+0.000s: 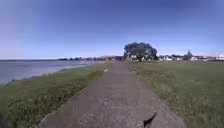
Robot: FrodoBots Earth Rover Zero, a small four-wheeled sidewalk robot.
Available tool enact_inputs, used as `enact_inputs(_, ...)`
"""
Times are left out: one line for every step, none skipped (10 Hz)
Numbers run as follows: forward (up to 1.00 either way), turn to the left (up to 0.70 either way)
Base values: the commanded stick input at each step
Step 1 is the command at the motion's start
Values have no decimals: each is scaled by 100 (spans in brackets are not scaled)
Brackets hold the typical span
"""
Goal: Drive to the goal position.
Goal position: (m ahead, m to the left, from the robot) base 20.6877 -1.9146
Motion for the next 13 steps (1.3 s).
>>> enact_inputs(70,0)
enact_inputs(70,0)
enact_inputs(70,0)
enact_inputs(70,0)
enact_inputs(70,0)
enact_inputs(70,0)
enact_inputs(70,0)
enact_inputs(70,0)
enact_inputs(70,0)
enact_inputs(70,0)
enact_inputs(70,0)
enact_inputs(70,0)
enact_inputs(70,0)
